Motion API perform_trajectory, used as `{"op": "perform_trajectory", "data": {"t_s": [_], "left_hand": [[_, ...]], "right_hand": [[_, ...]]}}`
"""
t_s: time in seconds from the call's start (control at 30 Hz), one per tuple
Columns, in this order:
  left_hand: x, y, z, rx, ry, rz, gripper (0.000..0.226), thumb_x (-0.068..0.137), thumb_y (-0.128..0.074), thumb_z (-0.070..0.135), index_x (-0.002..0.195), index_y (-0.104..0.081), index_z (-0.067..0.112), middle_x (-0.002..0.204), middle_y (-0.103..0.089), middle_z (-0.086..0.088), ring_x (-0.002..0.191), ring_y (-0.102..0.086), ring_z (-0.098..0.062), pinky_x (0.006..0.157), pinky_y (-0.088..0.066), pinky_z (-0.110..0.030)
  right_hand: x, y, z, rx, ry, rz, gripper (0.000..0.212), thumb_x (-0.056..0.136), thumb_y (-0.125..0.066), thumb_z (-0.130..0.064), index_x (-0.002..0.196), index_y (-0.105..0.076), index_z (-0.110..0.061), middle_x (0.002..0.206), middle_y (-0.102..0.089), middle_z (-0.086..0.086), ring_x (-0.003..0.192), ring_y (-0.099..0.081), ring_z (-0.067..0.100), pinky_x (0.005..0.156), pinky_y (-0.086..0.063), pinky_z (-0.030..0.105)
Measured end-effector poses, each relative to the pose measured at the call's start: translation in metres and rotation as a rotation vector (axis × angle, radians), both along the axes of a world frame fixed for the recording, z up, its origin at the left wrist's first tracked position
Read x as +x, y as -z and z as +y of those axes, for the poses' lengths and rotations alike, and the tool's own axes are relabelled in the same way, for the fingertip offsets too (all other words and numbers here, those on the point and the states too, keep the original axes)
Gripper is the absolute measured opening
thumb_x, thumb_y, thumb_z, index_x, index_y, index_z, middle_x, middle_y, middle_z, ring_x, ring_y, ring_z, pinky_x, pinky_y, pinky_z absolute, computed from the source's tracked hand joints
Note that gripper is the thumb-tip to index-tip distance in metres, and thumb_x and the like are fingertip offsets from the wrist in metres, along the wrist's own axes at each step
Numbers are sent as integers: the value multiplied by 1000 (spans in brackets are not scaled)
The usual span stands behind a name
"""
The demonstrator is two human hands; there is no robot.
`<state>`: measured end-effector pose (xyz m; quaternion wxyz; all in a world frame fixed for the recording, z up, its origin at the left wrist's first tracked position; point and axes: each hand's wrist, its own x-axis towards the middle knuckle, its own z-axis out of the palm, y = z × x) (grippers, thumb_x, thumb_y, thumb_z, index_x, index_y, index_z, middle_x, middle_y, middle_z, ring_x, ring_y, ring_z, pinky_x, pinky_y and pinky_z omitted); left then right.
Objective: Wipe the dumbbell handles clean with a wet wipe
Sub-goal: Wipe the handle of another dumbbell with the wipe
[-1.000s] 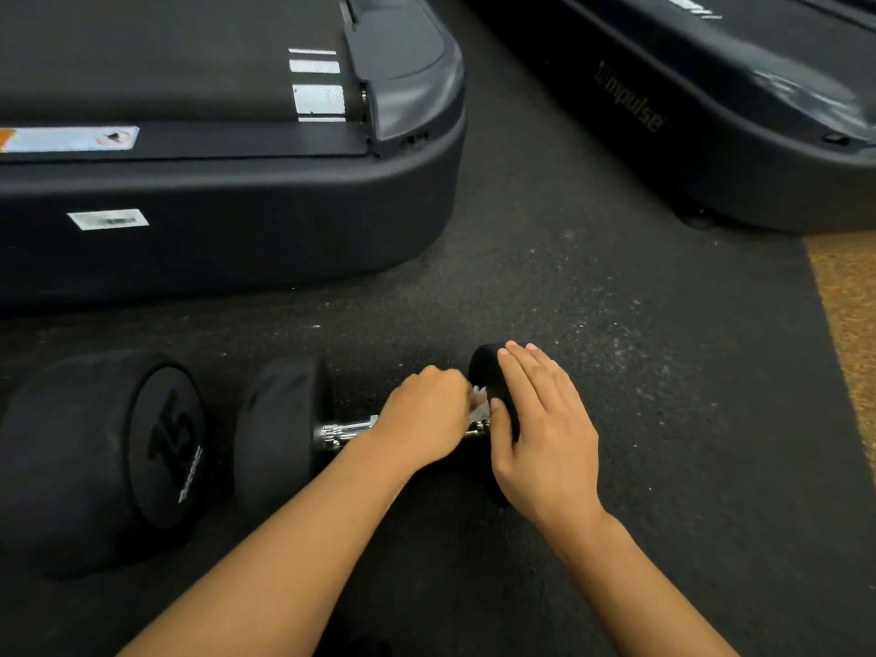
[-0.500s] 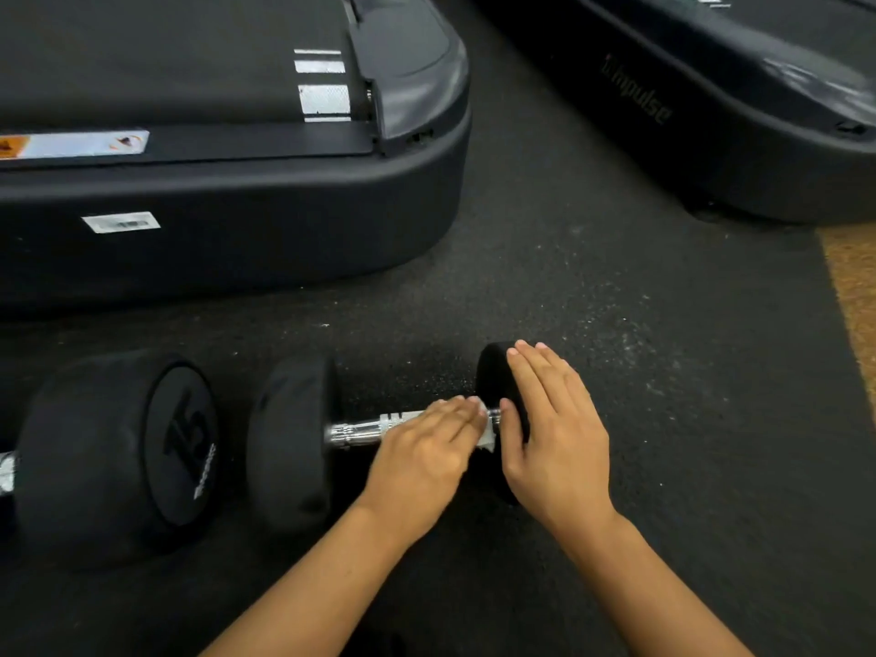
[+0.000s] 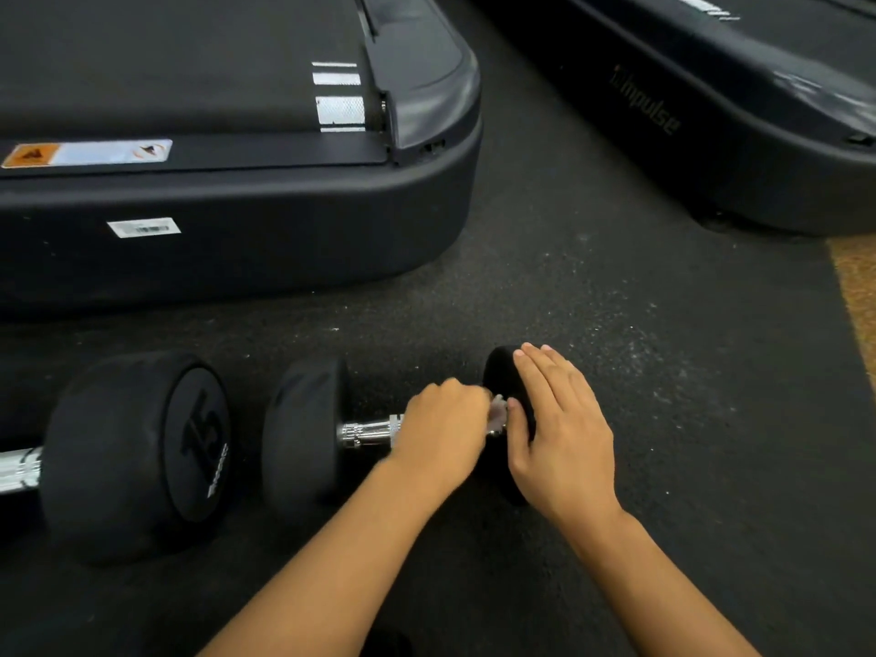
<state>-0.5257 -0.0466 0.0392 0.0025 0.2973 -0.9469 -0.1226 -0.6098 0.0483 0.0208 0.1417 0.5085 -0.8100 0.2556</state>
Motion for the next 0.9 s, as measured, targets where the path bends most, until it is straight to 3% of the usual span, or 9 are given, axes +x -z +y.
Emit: {"op": "perform_trajectory", "data": {"t_s": [0.1,0.23,0.33,0.43,0.53,0.7,0.9], "left_hand": [[2,4,8,12,16,78,19,96,-42,23,104,-59,17,103,-64,-6,95,-60,-28,73,-43,-36],[0,9,-16,146,-72,9,29,97,-42,36,99,-63,16,93,-62,-8,87,-60,-26,76,-49,-38],[9,11,-4,93,-116,76,32,98,-38,39,97,-62,19,90,-64,-4,85,-62,-24,73,-48,-36],[5,12,11,15,-109,168,22,97,-41,31,98,-60,21,94,-65,-2,87,-62,-23,68,-41,-31],[10,18,13,19,-27,306,17,93,-49,22,99,-64,19,96,-68,-2,89,-64,-22,77,-50,-34],[44,52,4,-154,177,598,32,76,-62,8,108,-69,4,109,-69,-7,100,-65,-18,90,-51,-37],[30,51,12,-123,172,573,31,75,-60,8,105,-70,4,106,-70,-8,98,-66,-19,91,-50,-36]], "right_hand": [[1,-1,-1,8,14,2,45,87,-42,-22,127,-54,-3,131,-55,10,128,-36,19,107,-28,33],[0,-2,-1,8,2,12,45,86,-42,-21,126,-54,-2,130,-55,10,127,-37,19,107,-28,32],[1,-1,0,13,10,9,47,87,-41,-22,127,-53,-3,131,-55,10,128,-37,19,107,-28,32],[3,-1,1,8,15,7,45,88,-42,-22,127,-54,-3,131,-55,11,128,-38,21,108,-27,32],[2,-1,0,10,13,0,45,87,-43,-21,126,-54,-2,131,-55,10,128,-40,22,108,-27,33],[1,-1,1,13,2,-8,46,87,-41,-22,127,-53,-3,131,-55,9,128,-38,20,107,-29,33],[3,-2,0,17,12,-3,46,87,-41,-22,126,-54,-2,130,-55,10,127,-39,21,108,-27,31]]}}
